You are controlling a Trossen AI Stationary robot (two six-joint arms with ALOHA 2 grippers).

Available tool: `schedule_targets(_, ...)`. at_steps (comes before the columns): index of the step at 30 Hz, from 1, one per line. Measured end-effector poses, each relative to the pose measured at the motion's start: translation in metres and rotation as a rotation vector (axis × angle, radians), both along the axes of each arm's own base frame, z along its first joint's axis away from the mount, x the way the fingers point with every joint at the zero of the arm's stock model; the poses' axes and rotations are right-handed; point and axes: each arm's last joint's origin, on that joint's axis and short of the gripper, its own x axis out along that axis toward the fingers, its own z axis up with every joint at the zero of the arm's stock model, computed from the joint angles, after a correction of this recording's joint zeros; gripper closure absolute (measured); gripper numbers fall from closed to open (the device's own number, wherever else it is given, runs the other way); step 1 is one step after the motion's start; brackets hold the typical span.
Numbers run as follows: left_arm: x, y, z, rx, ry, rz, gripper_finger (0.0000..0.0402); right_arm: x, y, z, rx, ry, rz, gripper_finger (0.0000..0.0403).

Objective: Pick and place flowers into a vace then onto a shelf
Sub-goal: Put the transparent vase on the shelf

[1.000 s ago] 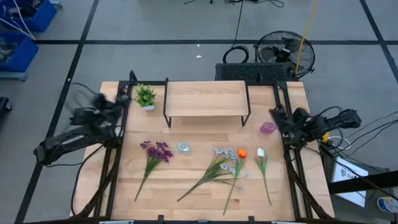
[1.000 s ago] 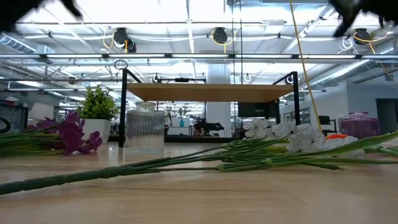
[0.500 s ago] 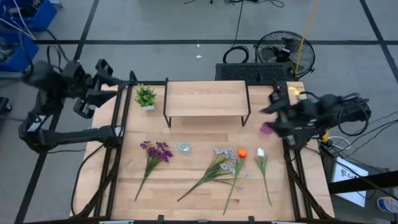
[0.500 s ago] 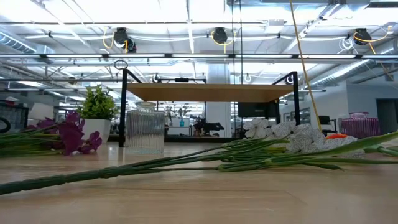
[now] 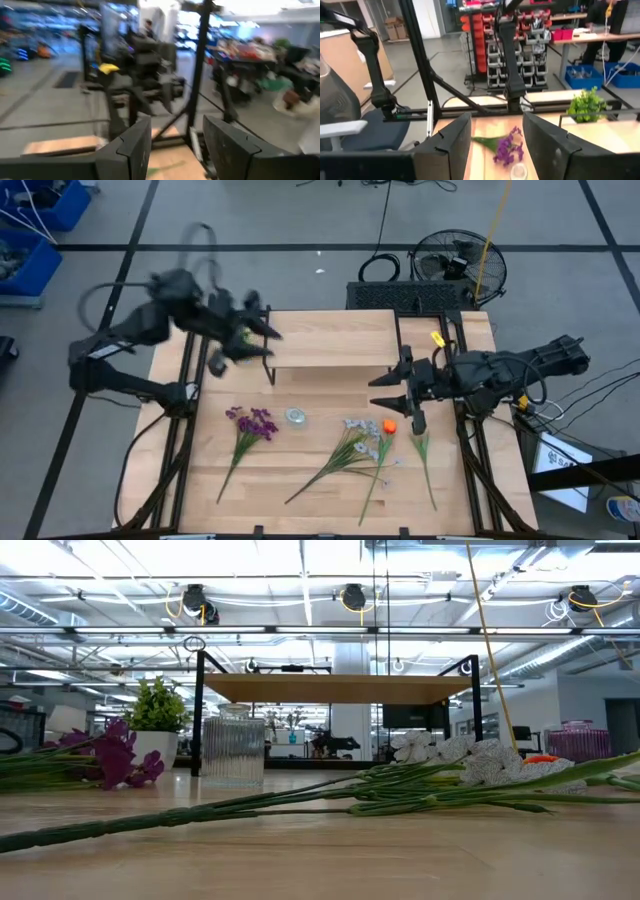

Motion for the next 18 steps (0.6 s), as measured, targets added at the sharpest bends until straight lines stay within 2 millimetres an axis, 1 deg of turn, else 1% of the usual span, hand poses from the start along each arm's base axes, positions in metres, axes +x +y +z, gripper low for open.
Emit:
schedule_targets(2, 0.017, -0.011, -0.007, 0.039, 0.000, -0.058, 0.0218, 0.000, 0.000, -0.004, -0.002, 0.013, 0.000, 0.0232)
schedule_targets(4, 0.029, -0.024, -0.010, 0.067, -0.017, -0.088, 0.0218, -0.003, -0.001, -0.003, 0.000, 0.006, 0.000, 0.0232)
schedule_targets(6, 0.035, -0.038, -0.014, 0.074, -0.001, -0.088, 0.0218, -0.005, -0.002, -0.001, 0.004, -0.006, 0.000, 0.0232)
schedule_targets(8, 0.039, -0.051, -0.020, 0.073, 0.062, -0.064, 0.0218, -0.006, -0.002, 0.000, 0.006, -0.010, 0.000, 0.0232)
schedule_targets(10, 0.039, -0.064, -0.030, 0.084, 0.158, -0.023, 0.0218, -0.007, -0.002, 0.000, 0.004, -0.010, 0.000, 0.0232)
schedule_targets(13, 0.034, -0.082, -0.042, 0.072, 0.308, 0.065, 0.0218, -0.007, -0.002, -0.001, -0.021, -0.011, 0.003, 0.0232)
schedule_targets(18, 0.022, -0.106, -0.060, -0.091, 0.559, 0.184, 0.0218, -0.004, -0.001, -0.008, -0.043, 0.012, 0.005, 0.0232)
